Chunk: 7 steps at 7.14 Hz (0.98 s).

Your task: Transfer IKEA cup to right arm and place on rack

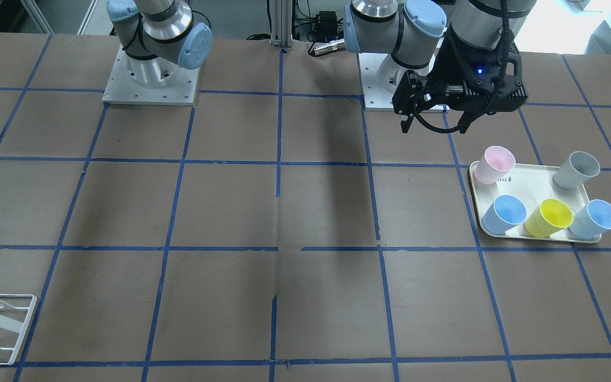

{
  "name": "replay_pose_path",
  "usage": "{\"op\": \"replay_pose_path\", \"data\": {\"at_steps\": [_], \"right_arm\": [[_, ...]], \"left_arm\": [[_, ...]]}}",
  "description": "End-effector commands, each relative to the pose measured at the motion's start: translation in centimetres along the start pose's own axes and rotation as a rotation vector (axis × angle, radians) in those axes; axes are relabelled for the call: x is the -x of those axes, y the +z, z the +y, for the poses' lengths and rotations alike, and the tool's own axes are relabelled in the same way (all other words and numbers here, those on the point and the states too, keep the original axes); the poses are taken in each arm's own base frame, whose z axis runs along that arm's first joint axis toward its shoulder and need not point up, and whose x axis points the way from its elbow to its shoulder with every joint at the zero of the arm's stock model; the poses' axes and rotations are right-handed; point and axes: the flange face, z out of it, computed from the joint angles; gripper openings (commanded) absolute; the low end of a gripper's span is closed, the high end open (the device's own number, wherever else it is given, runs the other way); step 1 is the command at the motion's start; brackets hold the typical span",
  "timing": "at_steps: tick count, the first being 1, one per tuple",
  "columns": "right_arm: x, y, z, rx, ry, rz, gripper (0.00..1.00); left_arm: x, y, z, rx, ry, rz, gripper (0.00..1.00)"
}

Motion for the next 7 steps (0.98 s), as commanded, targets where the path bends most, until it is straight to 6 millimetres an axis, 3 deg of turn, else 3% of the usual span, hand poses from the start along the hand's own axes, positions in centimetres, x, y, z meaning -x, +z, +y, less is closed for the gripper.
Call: {"op": "replay_pose_path", "data": {"at_steps": [1, 3, 5, 7], "right_arm": [[-0.3, 1.1, -0.1, 0.003, 0.001, -0.002, 0.13], [-0.5, 2.3, 0.0, 0.014, 0.005, -0.010, 0.13], [-1.4, 5.2, -0.4, 0.007, 0.007, 0.003, 0.13], [-1.3, 5.6, -0.3, 0.014, 0.021, -0.005, 0.13]], "left_arm": [[-0.1, 1.1, -0.1, 0.003, 0.053, -0.004, 1.00], [0.3, 0.8, -0.6, -0.025, 0.049, -0.003, 1.00], [0.3, 1.2, -0.9, -0.023, 0.049, -0.005, 1.00], [0.3, 1.4, -1.1, -0.019, 0.047, -0.001, 1.00]]}}
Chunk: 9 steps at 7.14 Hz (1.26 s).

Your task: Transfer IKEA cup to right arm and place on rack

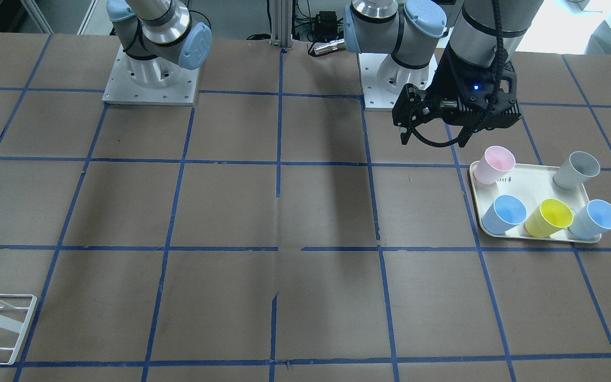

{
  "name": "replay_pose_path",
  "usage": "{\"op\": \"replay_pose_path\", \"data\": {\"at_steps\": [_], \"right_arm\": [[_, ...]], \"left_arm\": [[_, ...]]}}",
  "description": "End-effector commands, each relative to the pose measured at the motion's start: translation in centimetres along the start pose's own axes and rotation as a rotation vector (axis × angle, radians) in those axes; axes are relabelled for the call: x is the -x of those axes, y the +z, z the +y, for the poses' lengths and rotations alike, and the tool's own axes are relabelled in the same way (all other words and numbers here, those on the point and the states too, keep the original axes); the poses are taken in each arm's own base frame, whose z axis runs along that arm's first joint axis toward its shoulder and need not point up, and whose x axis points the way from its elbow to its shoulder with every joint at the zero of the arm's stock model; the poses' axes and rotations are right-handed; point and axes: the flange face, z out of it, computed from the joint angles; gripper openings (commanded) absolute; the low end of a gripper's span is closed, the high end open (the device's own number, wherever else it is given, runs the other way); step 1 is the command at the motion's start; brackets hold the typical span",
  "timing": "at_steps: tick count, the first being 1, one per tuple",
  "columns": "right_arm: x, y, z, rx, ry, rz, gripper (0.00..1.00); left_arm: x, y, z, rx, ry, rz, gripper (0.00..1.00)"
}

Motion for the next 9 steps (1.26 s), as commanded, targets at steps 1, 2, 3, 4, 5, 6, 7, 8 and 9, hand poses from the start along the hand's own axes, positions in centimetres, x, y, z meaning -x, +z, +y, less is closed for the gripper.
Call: {"op": "replay_pose_path", "data": {"at_steps": [1, 2, 3, 4, 5, 6, 7, 8, 9], "right_arm": [[0.3, 0.7, 0.0, 0.007, 0.034, -0.009, 0.13], [0.4, 0.7, 0.0, 0.007, 0.052, -0.009, 0.13], [0.3, 0.8, 0.0, 0.009, 0.051, -0.009, 0.19], [0.3, 0.9, 0.1, 0.015, 0.052, -0.009, 0.31], [0.2, 1.4, 0.2, 0.024, 0.053, -0.008, 0.38], [0.2, 1.9, 0.2, 0.033, 0.057, -0.012, 0.43], [0.2, 1.9, 0.2, 0.033, 0.055, -0.009, 0.51], [0.3, 2.0, 0.2, 0.031, 0.056, -0.017, 0.96], [0.3, 1.4, 0.2, 0.030, 0.056, -0.009, 1.00]], "left_arm": [[0.0, 0.1, -0.1, 0.001, -0.001, 0.002, 1.00], [0.0, 0.1, -0.1, 0.001, -0.001, 0.002, 1.00], [0.1, 0.0, -0.2, -0.002, -0.003, 0.003, 1.00], [0.1, -0.3, -0.4, -0.007, -0.004, 0.009, 1.00], [0.4, 0.0, 0.0, 0.002, -0.012, 0.010, 1.00], [0.6, 0.1, 0.0, 0.009, -0.016, 0.009, 1.00], [0.7, 0.0, 0.1, 0.007, -0.018, 0.007, 1.00], [0.7, -0.1, 0.0, 0.007, -0.020, 0.009, 1.00], [0.7, -0.1, 0.0, 0.007, -0.023, 0.009, 1.00]]}}
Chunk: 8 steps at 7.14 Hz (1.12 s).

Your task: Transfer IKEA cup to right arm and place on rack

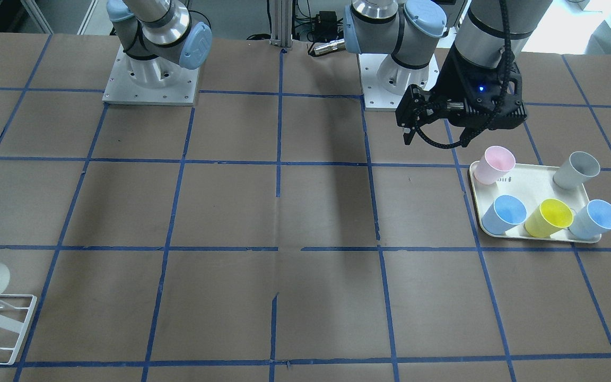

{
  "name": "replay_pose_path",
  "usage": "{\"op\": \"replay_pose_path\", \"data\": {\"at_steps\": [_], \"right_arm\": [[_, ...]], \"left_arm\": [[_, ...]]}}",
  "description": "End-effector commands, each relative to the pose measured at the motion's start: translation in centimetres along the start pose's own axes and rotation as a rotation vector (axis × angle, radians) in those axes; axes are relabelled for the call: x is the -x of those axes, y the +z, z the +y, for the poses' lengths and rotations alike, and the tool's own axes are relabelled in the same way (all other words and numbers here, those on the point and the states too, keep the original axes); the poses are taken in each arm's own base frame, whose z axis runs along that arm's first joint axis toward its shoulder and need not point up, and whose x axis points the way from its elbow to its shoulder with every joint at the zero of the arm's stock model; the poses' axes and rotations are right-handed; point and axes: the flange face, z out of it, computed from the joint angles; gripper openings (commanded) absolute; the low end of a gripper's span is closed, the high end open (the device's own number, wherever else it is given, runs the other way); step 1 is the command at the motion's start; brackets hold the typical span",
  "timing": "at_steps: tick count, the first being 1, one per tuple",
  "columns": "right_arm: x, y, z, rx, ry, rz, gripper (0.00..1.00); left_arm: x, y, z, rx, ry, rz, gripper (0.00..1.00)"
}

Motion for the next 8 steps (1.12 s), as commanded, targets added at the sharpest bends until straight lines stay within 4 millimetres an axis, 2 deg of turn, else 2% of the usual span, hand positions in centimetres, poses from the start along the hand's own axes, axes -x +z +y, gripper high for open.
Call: {"op": "replay_pose_path", "data": {"at_steps": [1, 2, 4, 5, 6, 7, 8], "right_arm": [[0.3, -1.0, 0.1, 0.003, 0.000, 0.001, 1.00], [1.0, -2.0, 0.1, 0.004, -0.004, -0.003, 1.00], [3.4, -7.4, 1.6, 0.050, 0.045, -0.032, 1.00], [7.2, -11.8, 2.5, 0.072, 0.087, -0.040, 1.00], [12.4, -15.7, 4.7, 0.146, 0.155, -0.038, 1.00], [16.8, -18.3, 6.3, 0.196, 0.213, -0.056, 1.00], [20.5, -20.9, 7.3, 0.165, 0.217, -0.051, 1.00]], "left_arm": [[0.0, 0.0, 0.0, 0.001, -0.002, -0.001, 1.00], [0.0, 0.0, -0.1, 0.001, -0.003, 0.000, 1.00], [0.0, 0.0, -0.1, 0.000, -0.003, 0.000, 1.00], [0.1, 0.0, -0.1, -0.002, -0.005, 0.000, 1.00], [0.1, 0.0, -0.1, 0.000, -0.005, 0.000, 1.00], [0.1, 0.0, -0.1, 0.000, -0.005, 0.000, 1.00], [0.2, 0.0, -0.1, -0.002, -0.007, 0.002, 1.00]]}}
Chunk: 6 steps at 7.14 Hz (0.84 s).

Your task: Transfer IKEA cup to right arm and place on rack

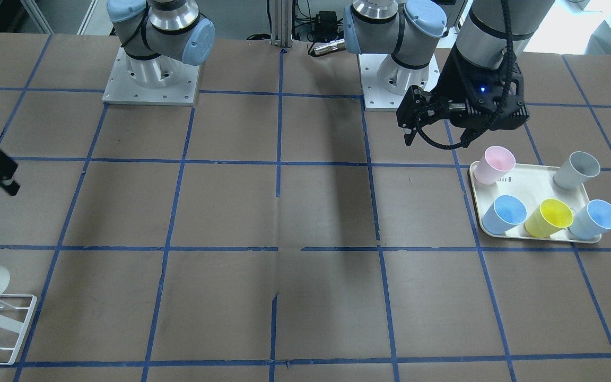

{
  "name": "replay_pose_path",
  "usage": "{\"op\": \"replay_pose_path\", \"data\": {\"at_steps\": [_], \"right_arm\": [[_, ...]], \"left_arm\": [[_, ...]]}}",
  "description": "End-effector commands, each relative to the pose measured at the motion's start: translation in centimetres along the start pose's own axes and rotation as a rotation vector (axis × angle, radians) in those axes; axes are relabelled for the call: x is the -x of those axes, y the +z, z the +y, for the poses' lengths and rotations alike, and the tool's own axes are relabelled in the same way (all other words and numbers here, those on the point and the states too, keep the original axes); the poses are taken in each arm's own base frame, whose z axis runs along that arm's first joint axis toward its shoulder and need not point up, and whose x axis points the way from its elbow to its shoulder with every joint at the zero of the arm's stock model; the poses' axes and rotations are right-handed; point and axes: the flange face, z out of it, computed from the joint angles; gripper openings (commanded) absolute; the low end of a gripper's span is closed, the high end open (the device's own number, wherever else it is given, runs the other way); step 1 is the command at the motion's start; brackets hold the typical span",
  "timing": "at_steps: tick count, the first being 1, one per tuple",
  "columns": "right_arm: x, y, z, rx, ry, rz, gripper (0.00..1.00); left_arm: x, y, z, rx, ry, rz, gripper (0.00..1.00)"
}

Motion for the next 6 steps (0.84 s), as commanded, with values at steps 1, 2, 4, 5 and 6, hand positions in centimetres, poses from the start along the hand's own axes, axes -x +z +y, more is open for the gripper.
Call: {"op": "replay_pose_path", "data": {"at_steps": [1, 2, 4, 5, 6], "right_arm": [[8.1, -3.7, 5.6, -0.010, 0.015, 0.005, 1.00], [11.2, -3.3, 7.4, -0.002, 0.036, 0.000, 1.00], [15.4, -1.2, 9.6, 0.037, 0.026, 0.045, 1.00], [16.0, -1.4, 10.1, 0.034, 0.029, 0.046, 1.00], [15.9, -1.7, 10.8, 0.029, 0.028, 0.055, 1.00]], "left_arm": [[0.0, 0.0, 0.1, -0.001, 0.000, 0.001, 1.00], [0.0, 0.0, 0.1, -0.001, 0.000, 0.000, 1.00], [0.1, 0.0, 0.0, 0.001, -0.001, 0.001, 1.00], [0.0, 0.0, 0.1, 0.001, 0.000, 0.000, 1.00], [-0.1, 0.2, 0.0, 0.004, -0.001, -0.003, 1.00]]}}
